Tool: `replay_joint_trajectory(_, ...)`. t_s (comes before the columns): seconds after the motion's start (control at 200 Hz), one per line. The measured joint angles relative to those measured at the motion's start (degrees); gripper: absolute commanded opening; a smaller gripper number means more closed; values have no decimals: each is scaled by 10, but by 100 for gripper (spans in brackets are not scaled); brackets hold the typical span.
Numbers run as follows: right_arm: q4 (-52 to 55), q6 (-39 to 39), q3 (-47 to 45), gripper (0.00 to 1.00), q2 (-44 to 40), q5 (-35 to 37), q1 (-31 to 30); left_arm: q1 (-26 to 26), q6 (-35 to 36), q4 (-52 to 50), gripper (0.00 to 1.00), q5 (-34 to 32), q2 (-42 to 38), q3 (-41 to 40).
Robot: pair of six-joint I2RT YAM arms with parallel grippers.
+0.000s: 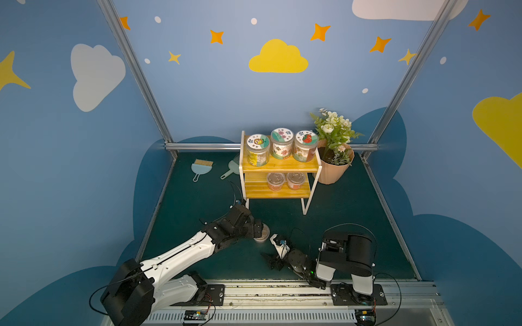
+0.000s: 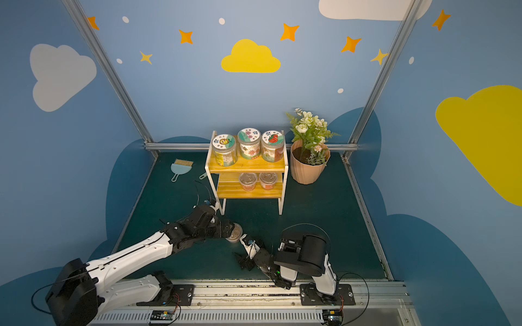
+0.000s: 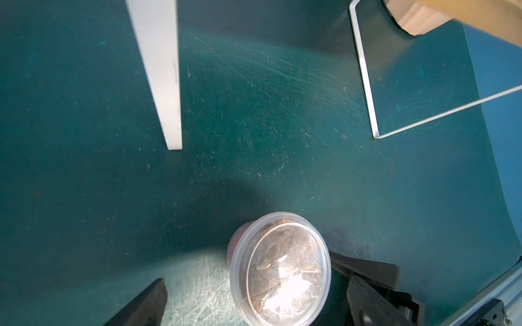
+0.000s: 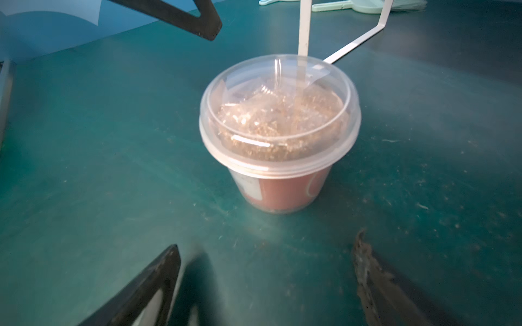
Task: Place the seed container on the shelf
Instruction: Pick up the seed jar at the center of the board.
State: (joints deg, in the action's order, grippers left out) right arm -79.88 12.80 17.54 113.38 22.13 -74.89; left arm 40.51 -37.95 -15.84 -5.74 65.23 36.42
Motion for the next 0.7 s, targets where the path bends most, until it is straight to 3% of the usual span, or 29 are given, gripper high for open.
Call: replay_joint_trajectory(0.701,-34,-18,74,86,65,22,11,-3,-26,14,100,43,109,53)
